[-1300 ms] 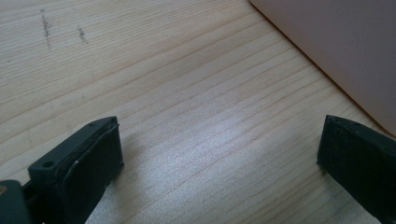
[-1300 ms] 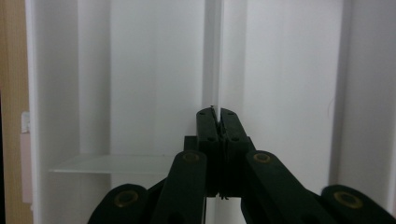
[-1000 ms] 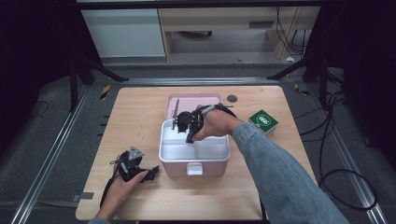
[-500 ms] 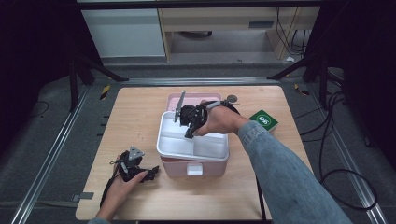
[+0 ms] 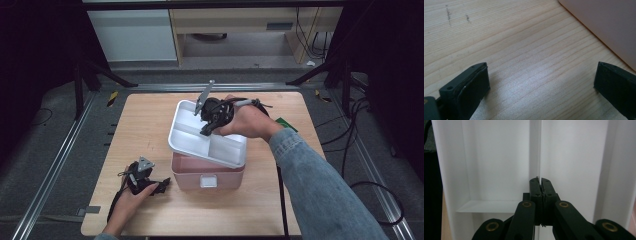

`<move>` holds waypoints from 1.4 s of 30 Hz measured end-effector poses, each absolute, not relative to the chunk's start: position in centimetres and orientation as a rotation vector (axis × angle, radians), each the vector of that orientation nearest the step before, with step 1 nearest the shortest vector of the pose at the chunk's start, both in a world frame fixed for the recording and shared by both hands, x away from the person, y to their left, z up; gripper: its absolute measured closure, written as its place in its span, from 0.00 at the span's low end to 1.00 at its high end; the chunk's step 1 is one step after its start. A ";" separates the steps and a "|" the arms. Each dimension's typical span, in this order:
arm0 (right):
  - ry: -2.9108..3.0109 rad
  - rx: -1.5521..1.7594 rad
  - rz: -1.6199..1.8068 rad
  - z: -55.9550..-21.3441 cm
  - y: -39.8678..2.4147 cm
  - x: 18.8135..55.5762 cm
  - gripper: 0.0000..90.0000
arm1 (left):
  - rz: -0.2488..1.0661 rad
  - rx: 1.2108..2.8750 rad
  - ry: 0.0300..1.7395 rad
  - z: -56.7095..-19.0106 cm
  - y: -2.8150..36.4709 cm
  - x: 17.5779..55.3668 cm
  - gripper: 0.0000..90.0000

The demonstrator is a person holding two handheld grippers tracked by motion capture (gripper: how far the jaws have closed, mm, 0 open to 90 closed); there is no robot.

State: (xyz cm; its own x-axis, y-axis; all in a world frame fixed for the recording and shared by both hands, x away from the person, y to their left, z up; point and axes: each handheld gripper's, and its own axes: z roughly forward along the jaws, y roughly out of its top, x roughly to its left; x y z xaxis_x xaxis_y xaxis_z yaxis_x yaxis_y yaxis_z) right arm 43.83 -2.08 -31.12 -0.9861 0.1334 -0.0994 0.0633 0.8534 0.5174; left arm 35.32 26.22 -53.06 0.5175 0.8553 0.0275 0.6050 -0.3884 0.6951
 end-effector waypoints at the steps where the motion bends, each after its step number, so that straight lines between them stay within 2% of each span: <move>1: 2.887 0.162 0.810 -30.8 -2.4 43.8 1.00 | 0.514 2.128 1.185 -53.1 26.2 35.3 0.00; 10: 2.763 0.321 0.877 -28.5 -7.2 43.9 1.00 | 0.515 2.127 1.185 -53.1 26.2 35.3 0.00; 21: 2.643 0.512 0.889 -27.4 -14.0 43.3 1.00 | 0.516 2.126 1.185 -53.1 26.2 35.3 0.00; 42: 2.592 0.746 0.839 -31.6 -22.7 40.4 1.00 | 0.517 2.123 1.184 -53.1 26.2 35.3 0.00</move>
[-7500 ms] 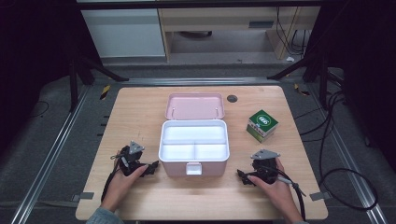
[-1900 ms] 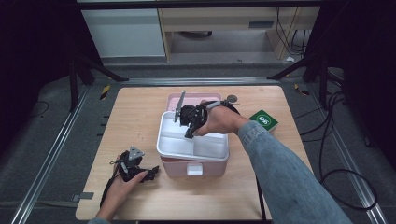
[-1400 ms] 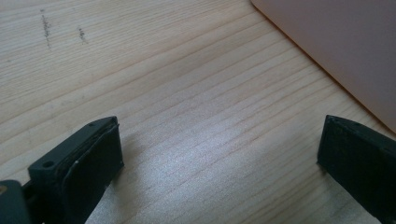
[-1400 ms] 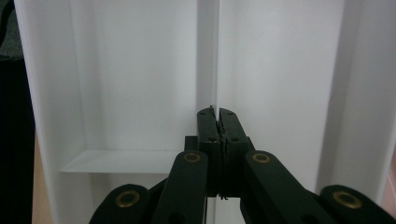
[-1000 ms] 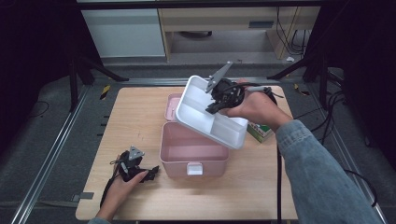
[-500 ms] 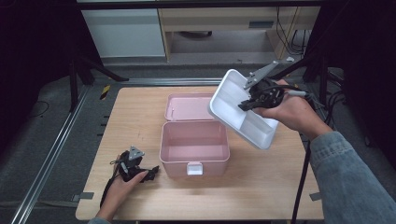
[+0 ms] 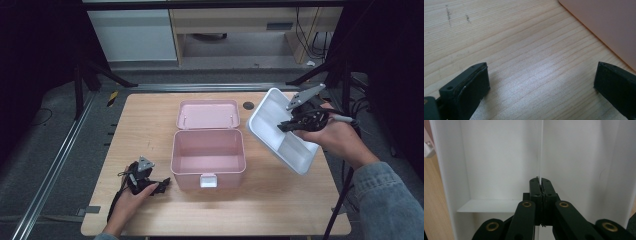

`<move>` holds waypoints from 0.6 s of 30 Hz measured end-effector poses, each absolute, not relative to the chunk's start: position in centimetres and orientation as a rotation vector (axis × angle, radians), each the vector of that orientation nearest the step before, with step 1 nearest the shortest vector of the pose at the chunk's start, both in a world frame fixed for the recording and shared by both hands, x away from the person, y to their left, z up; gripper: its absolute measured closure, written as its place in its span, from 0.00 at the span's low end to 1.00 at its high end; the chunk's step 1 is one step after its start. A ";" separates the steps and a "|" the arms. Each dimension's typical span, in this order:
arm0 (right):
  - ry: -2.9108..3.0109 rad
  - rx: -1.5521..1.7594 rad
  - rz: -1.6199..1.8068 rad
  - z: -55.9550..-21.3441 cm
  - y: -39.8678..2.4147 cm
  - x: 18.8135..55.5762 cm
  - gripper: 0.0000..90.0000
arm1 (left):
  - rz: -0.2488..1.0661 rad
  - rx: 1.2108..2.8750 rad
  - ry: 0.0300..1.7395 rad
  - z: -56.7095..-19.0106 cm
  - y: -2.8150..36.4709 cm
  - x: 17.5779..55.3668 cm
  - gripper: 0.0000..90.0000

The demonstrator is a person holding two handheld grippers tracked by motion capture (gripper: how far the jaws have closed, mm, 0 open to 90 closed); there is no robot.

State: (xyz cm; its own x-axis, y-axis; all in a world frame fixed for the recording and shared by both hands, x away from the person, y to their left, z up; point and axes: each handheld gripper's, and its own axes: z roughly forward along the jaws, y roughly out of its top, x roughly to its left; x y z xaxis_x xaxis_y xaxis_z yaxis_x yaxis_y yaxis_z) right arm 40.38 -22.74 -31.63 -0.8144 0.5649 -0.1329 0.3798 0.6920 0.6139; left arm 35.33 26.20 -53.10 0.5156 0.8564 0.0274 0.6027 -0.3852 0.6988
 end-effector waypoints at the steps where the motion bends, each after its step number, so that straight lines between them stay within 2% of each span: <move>1: 2.591 0.756 0.839 -31.8 -22.9 40.2 1.00 | 0.517 2.122 1.184 -53.1 26.2 35.3 0.00; 18: 2.642 0.832 0.780 -37.1 -25.8 37.2 1.00 | 0.514 2.129 1.179 -53.1 26.2 35.4 0.00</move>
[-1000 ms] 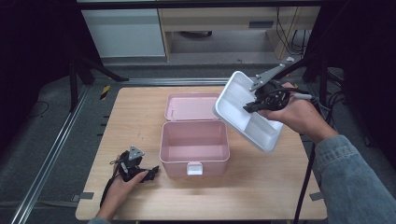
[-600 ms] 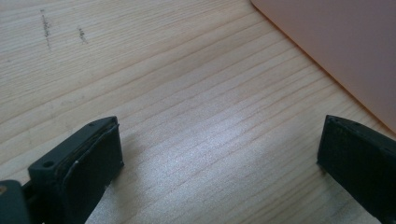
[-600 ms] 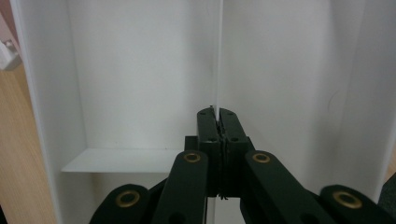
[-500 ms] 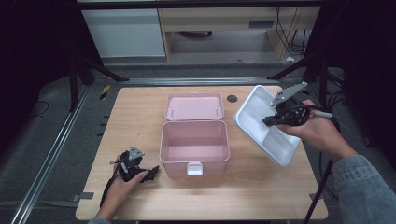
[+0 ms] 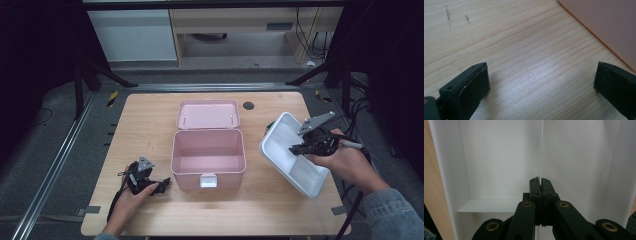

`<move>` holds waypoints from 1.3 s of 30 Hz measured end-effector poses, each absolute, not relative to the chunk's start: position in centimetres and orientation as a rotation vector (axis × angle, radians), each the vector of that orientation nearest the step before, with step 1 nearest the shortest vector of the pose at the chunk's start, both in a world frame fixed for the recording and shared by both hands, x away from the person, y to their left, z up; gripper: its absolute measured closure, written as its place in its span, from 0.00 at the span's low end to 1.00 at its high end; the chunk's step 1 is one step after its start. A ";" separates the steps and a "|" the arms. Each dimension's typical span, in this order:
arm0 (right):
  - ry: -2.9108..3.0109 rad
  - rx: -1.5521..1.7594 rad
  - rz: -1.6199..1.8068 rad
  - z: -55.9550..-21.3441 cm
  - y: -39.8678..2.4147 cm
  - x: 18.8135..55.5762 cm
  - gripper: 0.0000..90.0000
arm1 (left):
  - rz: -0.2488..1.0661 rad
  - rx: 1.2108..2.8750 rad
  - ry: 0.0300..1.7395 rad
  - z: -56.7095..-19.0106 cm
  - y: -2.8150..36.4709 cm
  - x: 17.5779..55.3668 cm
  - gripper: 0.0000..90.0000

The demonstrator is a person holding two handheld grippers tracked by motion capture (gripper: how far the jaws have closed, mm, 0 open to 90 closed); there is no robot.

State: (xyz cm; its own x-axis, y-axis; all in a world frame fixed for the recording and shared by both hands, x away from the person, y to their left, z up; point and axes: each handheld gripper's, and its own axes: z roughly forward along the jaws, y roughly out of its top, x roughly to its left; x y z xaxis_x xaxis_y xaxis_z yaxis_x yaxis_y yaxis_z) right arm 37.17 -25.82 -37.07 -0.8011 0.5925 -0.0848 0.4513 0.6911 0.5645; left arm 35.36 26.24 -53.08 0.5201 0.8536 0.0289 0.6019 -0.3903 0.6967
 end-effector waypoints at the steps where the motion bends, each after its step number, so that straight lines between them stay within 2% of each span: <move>1: 2.647 0.831 0.772 -37.4 -25.9 37.0 1.00 | 0.513 2.128 1.179 -53.1 26.2 35.4 0.00; 12: 2.742 0.818 0.704 -42.2 -25.5 35.6 1.00 | 0.514 2.131 1.178 -53.1 26.3 35.4 0.00; 20: 2.798 0.813 0.653 -45.7 -24.6 36.0 1.00 | 0.513 2.130 1.178 -53.1 26.2 35.4 0.00; 39: 2.843 0.833 0.608 -49.2 -23.0 37.1 0.99 | 0.514 2.131 1.177 -53.1 26.3 35.4 0.00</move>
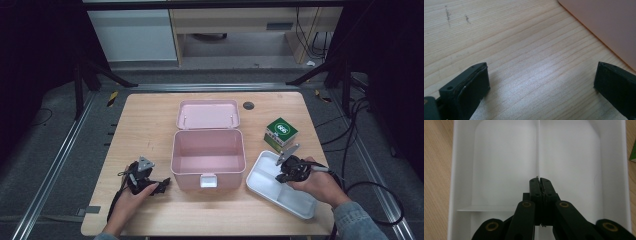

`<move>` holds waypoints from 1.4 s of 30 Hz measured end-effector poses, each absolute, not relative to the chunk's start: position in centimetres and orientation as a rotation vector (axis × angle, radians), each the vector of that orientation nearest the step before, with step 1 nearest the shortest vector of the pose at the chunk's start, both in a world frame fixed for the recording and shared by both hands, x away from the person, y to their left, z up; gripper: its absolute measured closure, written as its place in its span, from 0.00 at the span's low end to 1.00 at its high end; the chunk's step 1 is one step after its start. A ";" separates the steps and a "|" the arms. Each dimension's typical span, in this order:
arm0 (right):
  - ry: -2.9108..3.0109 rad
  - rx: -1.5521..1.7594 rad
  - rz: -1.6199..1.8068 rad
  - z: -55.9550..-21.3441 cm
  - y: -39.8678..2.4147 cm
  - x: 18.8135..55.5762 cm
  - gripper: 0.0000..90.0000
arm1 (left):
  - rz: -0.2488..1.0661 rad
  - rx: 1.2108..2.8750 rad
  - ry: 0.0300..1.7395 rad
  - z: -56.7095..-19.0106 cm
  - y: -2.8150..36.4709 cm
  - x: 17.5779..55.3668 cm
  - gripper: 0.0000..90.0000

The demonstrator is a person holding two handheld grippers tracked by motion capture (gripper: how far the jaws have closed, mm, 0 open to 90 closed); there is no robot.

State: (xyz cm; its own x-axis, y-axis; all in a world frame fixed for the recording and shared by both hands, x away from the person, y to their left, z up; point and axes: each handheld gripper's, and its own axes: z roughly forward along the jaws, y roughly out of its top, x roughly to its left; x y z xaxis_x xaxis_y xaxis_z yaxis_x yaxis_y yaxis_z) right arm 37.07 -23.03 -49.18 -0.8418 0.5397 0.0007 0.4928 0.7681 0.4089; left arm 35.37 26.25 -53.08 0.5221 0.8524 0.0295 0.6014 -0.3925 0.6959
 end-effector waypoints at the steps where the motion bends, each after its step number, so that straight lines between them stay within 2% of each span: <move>1: 2.835 0.839 0.626 -49.2 -23.1 37.1 0.95 | 0.513 2.131 1.176 -53.1 26.3 35.4 0.00; 4: 2.817 0.868 0.676 -48.8 -23.1 37.3 0.81 | 0.513 2.131 1.177 -53.1 26.3 35.4 0.00; 8: 2.782 0.890 0.712 -47.6 -23.2 37.5 0.67 | 0.513 2.131 1.177 -53.1 26.3 35.4 0.00; 14: 2.698 0.969 0.760 -44.9 -24.0 38.6 0.53 | 0.514 2.127 1.179 -53.1 26.2 35.4 0.00; 24: 2.511 1.144 0.764 -42.2 -25.4 42.2 0.21 | 0.514 2.131 1.178 -53.1 26.2 35.4 0.00; 36: 2.491 1.247 0.711 -42.1 -24.3 47.0 0.07 | 0.513 2.130 1.177 -53.1 26.2 35.4 0.00; 42: 2.532 1.251 0.654 -42.8 -24.0 48.7 0.07 | 0.513 2.126 1.179 -53.1 26.2 35.4 0.00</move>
